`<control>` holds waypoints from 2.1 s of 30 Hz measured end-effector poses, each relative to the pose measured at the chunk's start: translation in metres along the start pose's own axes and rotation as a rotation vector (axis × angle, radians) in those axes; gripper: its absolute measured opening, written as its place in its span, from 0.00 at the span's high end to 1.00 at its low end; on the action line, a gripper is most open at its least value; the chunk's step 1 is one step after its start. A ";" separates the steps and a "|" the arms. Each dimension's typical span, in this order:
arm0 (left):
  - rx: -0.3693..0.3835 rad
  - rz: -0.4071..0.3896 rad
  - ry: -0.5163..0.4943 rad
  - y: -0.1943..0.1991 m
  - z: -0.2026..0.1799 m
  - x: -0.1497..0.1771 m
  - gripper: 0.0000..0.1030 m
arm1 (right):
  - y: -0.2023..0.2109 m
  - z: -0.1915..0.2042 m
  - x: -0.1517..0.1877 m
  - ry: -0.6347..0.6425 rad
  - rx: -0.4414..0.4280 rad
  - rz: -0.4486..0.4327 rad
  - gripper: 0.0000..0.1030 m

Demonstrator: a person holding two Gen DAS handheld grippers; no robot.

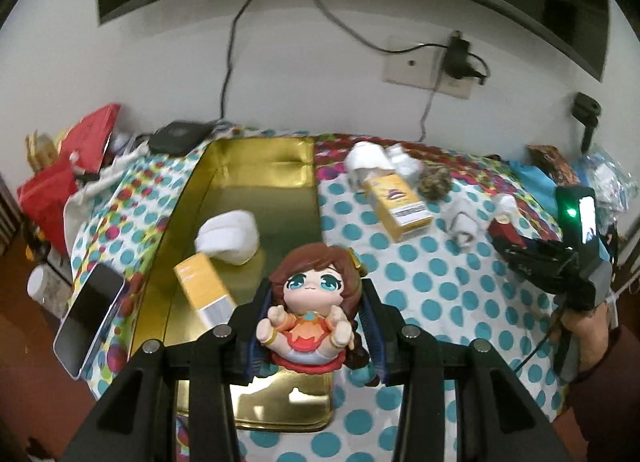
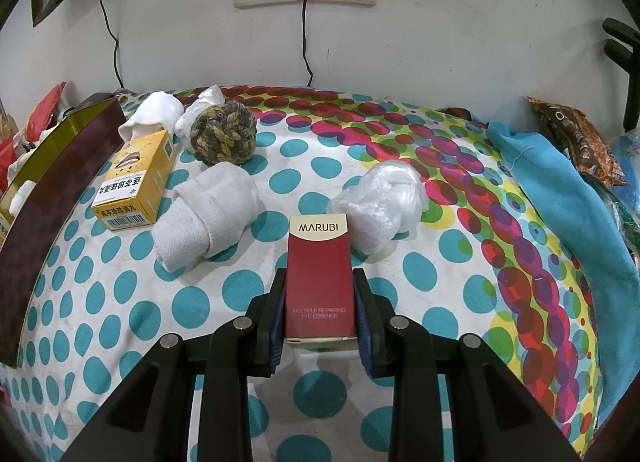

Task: Organize objects
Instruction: 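Carry the doll figurine into the gold tray and open the left tool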

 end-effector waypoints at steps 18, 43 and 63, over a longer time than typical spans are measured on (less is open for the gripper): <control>-0.059 0.077 0.103 -0.040 0.053 0.015 0.59 | 0.000 0.001 -0.001 -0.002 0.001 0.001 0.73; -0.072 0.106 0.021 -0.062 0.048 0.013 0.59 | 0.001 0.000 -0.002 -0.001 0.005 0.005 0.73; -0.089 0.111 0.059 -0.051 0.053 0.023 0.52 | 0.002 0.001 -0.002 -0.001 0.007 0.002 0.73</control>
Point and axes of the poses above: each gripper's, at about its wrist camera, not at the fingertips, and y roughly against the way its jaws point, z to its left, x to its underside, the point moved 8 cm from there along -y, roughly the way its jaws point, and after that the axes turned 13 degrees about x, right-handed, at the moved point
